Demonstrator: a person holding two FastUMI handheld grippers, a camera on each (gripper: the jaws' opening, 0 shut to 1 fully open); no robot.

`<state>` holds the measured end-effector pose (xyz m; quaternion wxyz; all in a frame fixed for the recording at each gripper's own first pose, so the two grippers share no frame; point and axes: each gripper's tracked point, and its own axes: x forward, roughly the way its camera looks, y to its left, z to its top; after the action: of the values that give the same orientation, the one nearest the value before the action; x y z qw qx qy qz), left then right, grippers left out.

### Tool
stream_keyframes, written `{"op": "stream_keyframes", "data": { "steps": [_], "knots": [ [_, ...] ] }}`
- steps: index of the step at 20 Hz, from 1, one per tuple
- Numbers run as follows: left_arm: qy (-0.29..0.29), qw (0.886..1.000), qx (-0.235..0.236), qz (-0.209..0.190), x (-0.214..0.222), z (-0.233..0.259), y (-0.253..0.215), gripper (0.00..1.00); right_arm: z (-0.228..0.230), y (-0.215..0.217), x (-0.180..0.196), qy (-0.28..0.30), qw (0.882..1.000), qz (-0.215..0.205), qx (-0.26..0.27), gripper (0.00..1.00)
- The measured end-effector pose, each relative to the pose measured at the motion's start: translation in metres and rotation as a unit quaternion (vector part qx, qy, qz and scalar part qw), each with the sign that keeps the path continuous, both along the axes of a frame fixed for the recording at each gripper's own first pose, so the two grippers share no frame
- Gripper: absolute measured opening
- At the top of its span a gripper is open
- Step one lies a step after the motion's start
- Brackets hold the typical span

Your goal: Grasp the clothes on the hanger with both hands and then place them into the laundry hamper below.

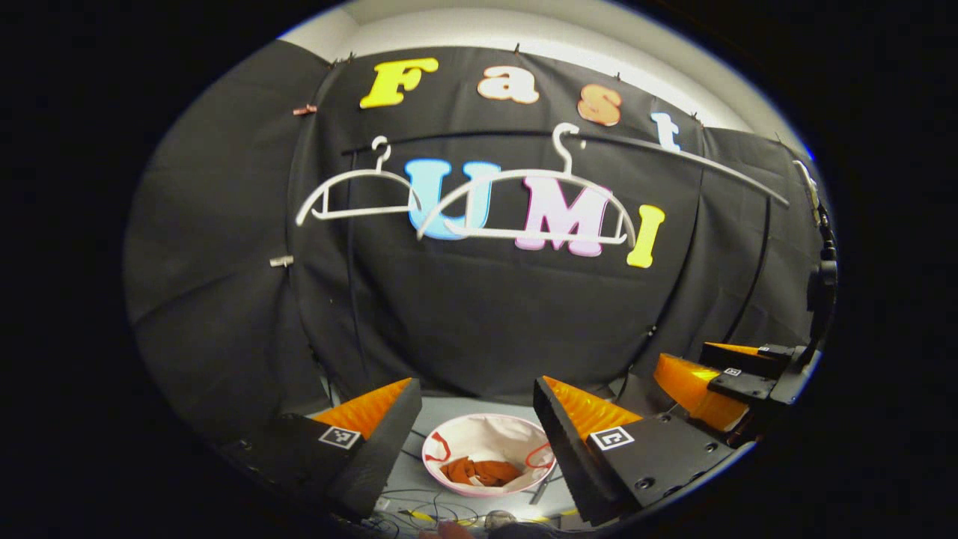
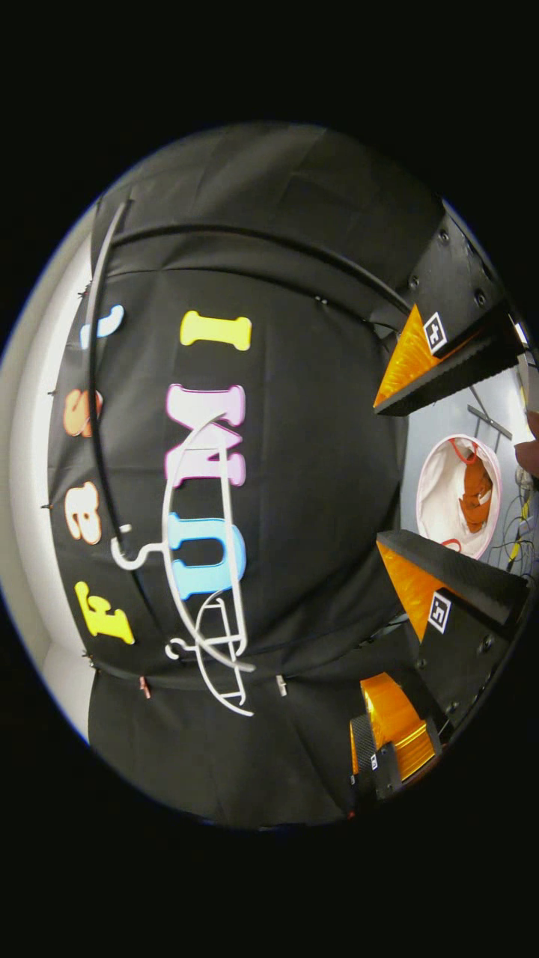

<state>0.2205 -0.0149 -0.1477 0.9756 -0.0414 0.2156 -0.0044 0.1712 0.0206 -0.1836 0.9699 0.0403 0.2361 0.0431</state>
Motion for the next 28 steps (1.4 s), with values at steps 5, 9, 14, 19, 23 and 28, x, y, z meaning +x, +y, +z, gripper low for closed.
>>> {"op": "stream_keyframes", "data": {
  "steps": [5,9,14,19,23,28],
  "knots": [
    [-0.064,0.998,0.023,0.003,-0.041,0.061,-0.009,0.95,0.066,-0.004,-0.047,-0.046,0.999,-0.018,0.01,0.99],
    [-0.107,0.994,0.016,0.001,-0.068,0.102,-0.007,0.92,0.105,-0.016,-0.066,-0.081,0.996,-0.03,0.002,1.0],
    [-0.153,0.988,0.034,0.008,-0.097,0.125,-0.011,0.92,0.15,-0.032,-0.083,-0.136,0.99,-0.044,-0.014,0.95],
    [-0.185,0.982,0.035,0.012,-0.118,0.154,-0.019,0.95,0.171,-0.052,-0.097,-0.156,0.986,-0.059,-0.015,0.98],
    [-0.195,0.98,0.027,0.004,-0.125,0.161,-0.03,0.92,0.184,-0.068,-0.112,-0.178,0.981,-0.07,-0.019,0.94],
    [-0.198,0.98,0.031,0.005,-0.129,0.161,-0.032,0.92,0.186,-0.068,-0.124,-0.185,0.98,-0.066,-0.018,1.0]
  ]
}}
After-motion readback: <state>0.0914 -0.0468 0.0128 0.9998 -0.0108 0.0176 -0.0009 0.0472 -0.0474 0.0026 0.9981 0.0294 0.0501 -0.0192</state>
